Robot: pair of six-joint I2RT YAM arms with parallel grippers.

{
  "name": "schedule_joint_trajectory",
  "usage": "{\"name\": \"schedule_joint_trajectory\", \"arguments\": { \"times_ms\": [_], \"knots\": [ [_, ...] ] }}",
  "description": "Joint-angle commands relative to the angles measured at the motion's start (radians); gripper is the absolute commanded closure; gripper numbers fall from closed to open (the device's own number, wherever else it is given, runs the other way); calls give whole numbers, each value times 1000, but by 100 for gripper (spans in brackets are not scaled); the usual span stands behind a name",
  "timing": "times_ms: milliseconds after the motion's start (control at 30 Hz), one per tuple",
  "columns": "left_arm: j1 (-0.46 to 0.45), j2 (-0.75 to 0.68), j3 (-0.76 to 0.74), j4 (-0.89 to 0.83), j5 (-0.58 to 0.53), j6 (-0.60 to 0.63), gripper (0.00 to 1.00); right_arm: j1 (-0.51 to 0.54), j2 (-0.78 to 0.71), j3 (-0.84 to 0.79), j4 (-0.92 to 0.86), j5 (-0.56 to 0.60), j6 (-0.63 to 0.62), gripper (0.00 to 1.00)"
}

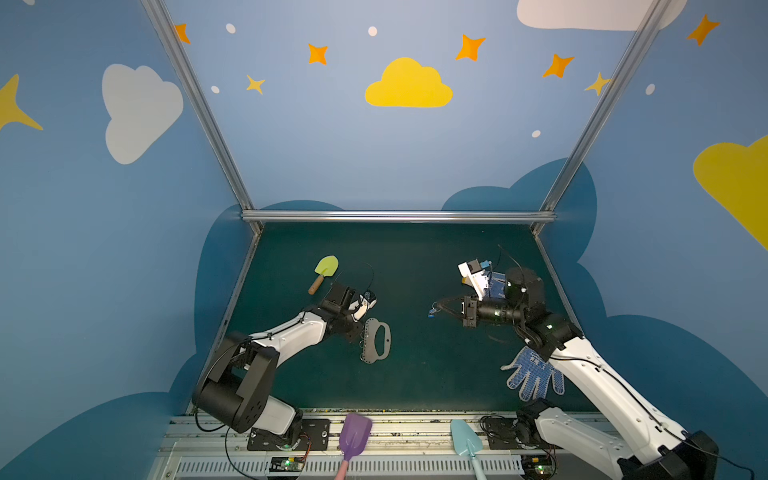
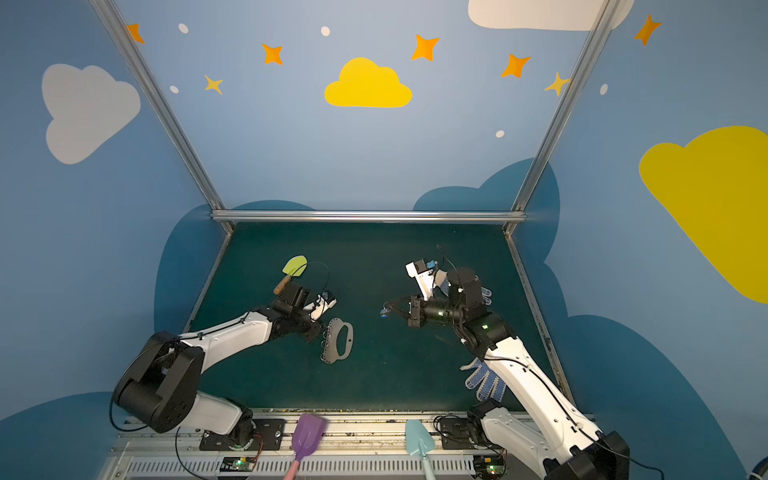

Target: Put the keys on the keyring

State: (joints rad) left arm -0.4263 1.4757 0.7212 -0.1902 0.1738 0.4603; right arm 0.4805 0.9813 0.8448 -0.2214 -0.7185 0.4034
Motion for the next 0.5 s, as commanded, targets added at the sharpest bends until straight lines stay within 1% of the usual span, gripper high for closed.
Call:
{"name": "schedule_joint_trajectory", "arguments": {
  "times_ms": [0,200,233,467],
  "knots": [
    [2,4,-10,4,30,21,72,-5,-12,-9,5,-6,-8,100],
    [-9,17,-10,-11,31,30,73,-6,-16,-11,3,-5,-8,100],
    [-10,15,-10,-17,66,35,73,-8,-18,-10,1,-6,-8,100],
    [-19,37,-12,-8,56,37,73,-11,-23,-13,-2,-7,-9,100]
  ]
}}
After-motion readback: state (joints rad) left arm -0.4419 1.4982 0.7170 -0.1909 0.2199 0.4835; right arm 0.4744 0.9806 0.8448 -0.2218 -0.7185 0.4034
